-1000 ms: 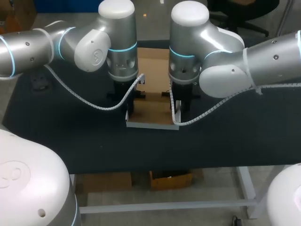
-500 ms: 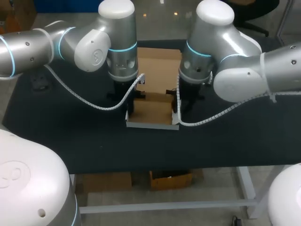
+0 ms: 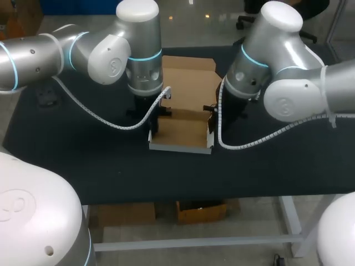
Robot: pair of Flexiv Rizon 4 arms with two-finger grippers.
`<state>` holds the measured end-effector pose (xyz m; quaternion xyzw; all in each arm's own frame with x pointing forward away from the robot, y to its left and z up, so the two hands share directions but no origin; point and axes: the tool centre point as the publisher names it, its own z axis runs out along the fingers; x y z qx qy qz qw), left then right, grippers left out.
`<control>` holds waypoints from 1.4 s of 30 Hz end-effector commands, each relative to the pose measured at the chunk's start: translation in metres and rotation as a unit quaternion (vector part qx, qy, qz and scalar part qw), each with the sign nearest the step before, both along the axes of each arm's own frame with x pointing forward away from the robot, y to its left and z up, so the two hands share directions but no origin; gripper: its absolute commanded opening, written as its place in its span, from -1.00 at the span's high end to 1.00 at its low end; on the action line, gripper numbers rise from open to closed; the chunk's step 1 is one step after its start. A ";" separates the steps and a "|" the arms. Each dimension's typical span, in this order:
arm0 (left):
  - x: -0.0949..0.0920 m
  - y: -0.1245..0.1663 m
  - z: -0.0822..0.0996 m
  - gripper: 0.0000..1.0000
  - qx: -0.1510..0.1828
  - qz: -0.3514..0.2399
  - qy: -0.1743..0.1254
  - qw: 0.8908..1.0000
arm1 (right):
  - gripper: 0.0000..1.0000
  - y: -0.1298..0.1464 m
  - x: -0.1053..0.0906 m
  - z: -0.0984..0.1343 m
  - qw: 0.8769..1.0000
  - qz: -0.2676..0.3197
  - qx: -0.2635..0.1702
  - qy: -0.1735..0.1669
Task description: Assemble the packaging by folding the flat box into shape, placing the metal phone stand inside, and closing the box properly
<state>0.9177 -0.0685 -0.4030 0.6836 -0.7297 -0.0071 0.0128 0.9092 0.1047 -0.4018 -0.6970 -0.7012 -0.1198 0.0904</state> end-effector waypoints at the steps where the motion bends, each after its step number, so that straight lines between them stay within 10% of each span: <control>1: 0.000 0.000 0.001 1.00 0.002 0.000 -0.001 1.000 | 0.63 0.001 0.005 -0.003 1.000 0.014 0.000 0.013; 26: 0.000 0.000 0.001 1.00 0.002 0.000 -0.001 1.000 | 0.93 0.012 0.008 -0.015 0.994 -0.051 -0.089 0.021; 42: 0.000 0.000 0.001 1.00 0.002 0.000 -0.001 1.000 | 0.75 0.012 0.013 -0.019 0.990 -0.070 -0.122 0.020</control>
